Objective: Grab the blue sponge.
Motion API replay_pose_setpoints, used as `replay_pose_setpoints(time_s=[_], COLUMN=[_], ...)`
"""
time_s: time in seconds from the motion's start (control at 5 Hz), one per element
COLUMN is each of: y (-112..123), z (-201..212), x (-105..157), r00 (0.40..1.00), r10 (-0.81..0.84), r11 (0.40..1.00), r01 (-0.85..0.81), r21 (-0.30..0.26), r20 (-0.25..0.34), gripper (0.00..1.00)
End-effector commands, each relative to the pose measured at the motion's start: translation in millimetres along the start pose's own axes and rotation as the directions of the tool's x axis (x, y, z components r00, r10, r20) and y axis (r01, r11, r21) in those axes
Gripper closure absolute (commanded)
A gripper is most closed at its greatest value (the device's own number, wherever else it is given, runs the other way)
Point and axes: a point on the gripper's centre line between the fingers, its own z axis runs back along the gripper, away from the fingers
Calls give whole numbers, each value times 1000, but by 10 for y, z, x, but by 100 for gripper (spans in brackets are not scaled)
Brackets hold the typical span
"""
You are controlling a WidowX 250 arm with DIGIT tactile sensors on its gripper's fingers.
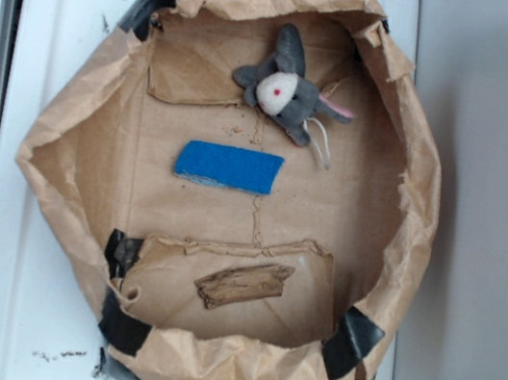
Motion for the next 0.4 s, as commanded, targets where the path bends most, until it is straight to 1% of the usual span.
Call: replay_pose_setpoints(time_s=[0.0,0.2], y=[0,-15], z=[0,22], x=[0,404], r00=[1000,999], r10=[0,49], r11=[1000,998], r01=[0,-49], r21=[0,-36], r20=[0,0], gripper=[0,0])
